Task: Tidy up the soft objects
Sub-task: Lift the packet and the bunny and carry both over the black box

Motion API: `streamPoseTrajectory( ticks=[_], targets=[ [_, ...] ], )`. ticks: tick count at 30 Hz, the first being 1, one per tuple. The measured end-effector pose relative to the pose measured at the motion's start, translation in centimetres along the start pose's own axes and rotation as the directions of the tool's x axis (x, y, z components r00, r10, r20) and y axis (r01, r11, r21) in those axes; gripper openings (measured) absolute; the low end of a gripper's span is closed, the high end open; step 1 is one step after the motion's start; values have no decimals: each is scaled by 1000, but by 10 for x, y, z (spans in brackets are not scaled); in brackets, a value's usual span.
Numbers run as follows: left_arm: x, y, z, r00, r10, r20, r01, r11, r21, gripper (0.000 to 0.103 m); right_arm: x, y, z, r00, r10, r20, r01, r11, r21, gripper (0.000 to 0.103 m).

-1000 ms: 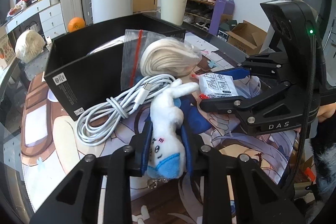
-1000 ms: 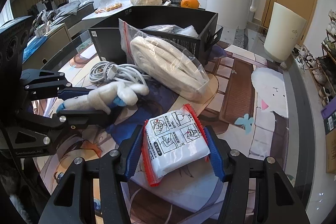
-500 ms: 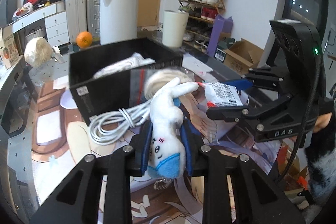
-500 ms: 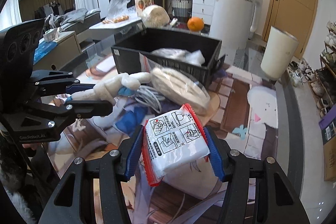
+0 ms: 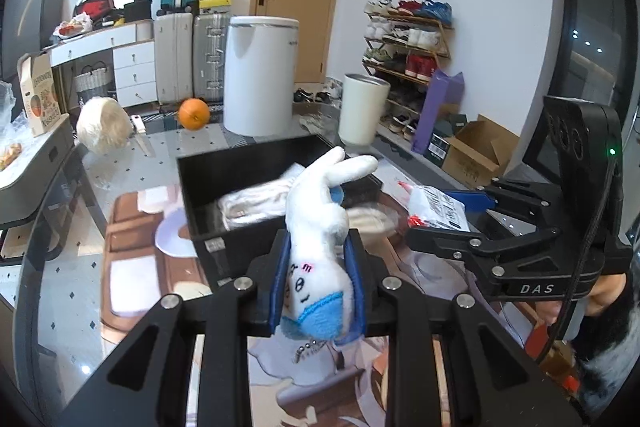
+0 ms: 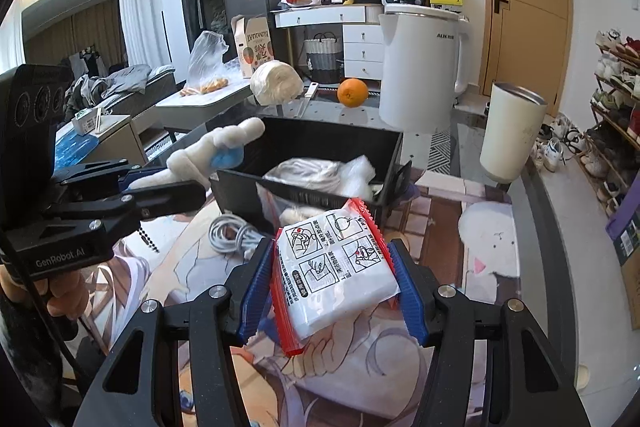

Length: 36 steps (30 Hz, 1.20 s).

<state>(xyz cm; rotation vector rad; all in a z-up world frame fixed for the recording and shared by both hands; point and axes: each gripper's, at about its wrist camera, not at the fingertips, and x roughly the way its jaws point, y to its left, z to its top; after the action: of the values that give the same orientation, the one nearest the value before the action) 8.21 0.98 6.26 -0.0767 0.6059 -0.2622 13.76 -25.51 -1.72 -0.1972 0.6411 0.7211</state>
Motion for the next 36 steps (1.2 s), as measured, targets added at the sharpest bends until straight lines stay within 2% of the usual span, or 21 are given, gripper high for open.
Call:
streamPoseTrajectory(
  ticks=[14,29,36],
  targets=[
    [6,19,19,998,46,49,-45,998,-36,25,17,2,31,1000,6,27,-5,999,-32,57],
    [25,37,31,995,89,36,-86,994,-63,25,46,3,53,999,4,48,-2,999,-39,57],
    [35,43,38,995,100,23,-99,993,-61,25,62,-1,61,999,1,32,0,999,-41,57]
  ],
)
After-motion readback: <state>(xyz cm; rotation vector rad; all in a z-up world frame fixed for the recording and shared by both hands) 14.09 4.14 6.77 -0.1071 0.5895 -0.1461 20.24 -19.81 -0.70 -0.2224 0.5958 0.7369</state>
